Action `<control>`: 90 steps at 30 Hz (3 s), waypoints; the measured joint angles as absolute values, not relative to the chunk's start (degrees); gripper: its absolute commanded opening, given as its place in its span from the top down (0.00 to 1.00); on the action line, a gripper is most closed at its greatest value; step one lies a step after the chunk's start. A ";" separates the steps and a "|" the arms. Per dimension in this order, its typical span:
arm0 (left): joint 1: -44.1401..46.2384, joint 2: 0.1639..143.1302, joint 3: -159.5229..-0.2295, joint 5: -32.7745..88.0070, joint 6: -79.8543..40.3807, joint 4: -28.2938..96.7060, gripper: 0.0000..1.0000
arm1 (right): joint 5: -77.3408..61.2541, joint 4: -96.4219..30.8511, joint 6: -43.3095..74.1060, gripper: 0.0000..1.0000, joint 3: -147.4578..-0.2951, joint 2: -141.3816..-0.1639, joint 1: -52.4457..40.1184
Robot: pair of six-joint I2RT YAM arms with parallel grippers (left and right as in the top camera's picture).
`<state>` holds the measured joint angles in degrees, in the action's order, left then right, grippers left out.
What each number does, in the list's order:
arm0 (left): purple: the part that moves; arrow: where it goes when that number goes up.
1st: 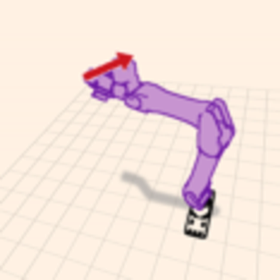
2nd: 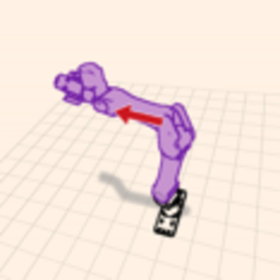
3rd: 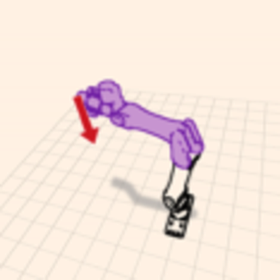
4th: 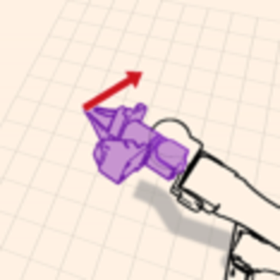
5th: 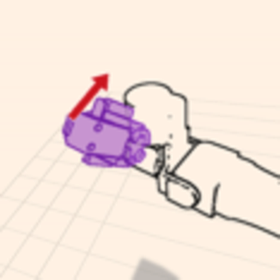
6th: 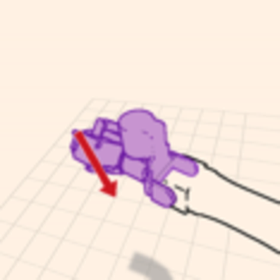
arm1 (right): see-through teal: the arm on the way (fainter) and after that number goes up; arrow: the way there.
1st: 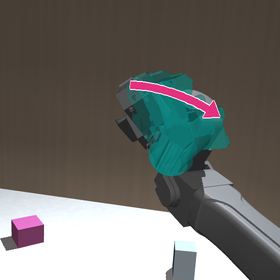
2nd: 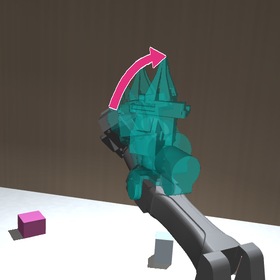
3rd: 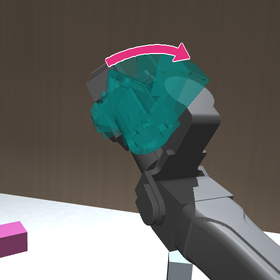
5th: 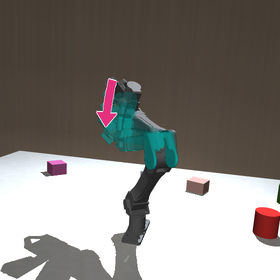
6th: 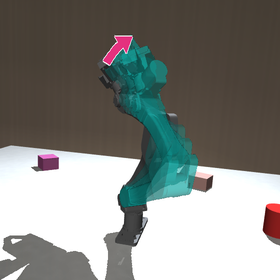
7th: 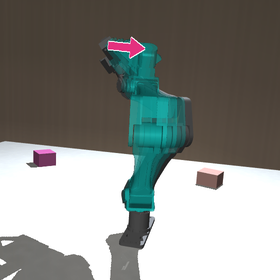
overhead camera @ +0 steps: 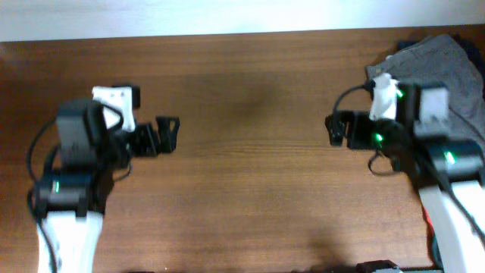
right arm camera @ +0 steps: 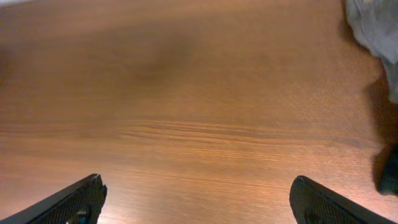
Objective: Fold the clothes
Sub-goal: 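Reach the right gripper to the grey shorts on the clothes pile, then grasp the grey shorts with the right gripper and drag them to table center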
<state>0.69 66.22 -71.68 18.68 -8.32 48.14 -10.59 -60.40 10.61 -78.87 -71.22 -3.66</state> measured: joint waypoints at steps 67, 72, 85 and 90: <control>-3.62 82.83 -80.49 25.10 -5.52 56.42 0.01 | -5.67 -43.11 17.08 0.96 -92.40 -99.48 -16.53; -9.15 77.17 -84.31 25.06 -4.40 56.58 0.01 | -5.72 -46.50 16.71 0.96 -92.38 -103.57 -30.50; -10.44 72.38 -84.71 20.95 -1.52 65.21 0.01 | -1.10 -49.89 16.29 0.96 -92.14 -103.88 -38.79; -10.44 72.38 -84.71 20.53 -1.28 66.72 0.01 | -1.17 -50.89 16.34 0.88 -92.14 -103.88 -38.79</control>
<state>-10.44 72.38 -84.71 20.53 -1.28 66.72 -1.17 -50.89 16.34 -92.14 -103.88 -38.79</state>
